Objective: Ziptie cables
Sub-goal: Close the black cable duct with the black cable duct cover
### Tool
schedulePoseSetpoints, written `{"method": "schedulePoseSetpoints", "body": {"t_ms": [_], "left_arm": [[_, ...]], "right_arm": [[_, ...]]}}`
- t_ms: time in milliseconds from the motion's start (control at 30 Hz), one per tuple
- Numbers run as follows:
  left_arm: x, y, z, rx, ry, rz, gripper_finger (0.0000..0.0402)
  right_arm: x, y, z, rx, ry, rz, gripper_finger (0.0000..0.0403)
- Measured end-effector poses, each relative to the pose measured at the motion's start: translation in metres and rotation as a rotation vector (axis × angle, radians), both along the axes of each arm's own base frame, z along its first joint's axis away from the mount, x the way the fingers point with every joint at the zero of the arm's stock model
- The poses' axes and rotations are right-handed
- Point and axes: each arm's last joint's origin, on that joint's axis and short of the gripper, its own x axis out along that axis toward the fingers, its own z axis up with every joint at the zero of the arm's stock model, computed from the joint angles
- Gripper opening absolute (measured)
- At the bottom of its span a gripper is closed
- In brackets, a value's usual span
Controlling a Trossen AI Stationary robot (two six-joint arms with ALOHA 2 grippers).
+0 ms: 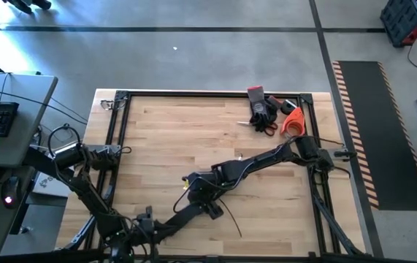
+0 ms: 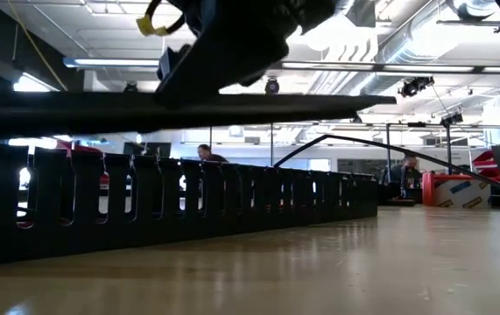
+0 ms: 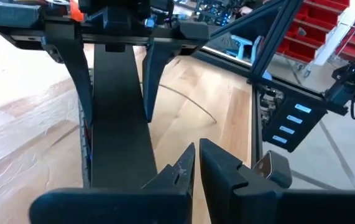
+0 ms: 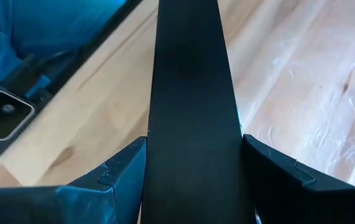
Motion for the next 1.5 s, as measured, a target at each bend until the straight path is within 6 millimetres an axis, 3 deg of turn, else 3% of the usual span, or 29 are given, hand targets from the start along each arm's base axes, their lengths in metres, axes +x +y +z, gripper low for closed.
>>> {"method": "schedulePoseSetpoints", "body": {"t_ms": [200, 533, 933, 1500], "left_arm": [[-0.003, 0.006, -0.006, -0.005, 0.029, 0.024, 0.0], [-0.003, 0.006, -0.006, -0.019, 0.027, 0.027, 0.0], [0.016, 0.015, -0.015, -0.047, 0.153, -0.019, 0.0], [0.012, 0.011, -0.011, -0.03, 0.093, 0.0, 0.0]], "right_arm": [[-0.003, 0.0, -0.01, -0.018, -0.011, 0.002, 0.0212], [-0.002, 0.007, -0.007, -0.027, -0.04, 0.042, 0.0212], [-0.003, 0.005, -0.009, -0.064, -0.03, 0.016, 0.0212], [0.0, 0.006, -0.002, -0.064, -0.087, 0.003, 0.0212]]}}
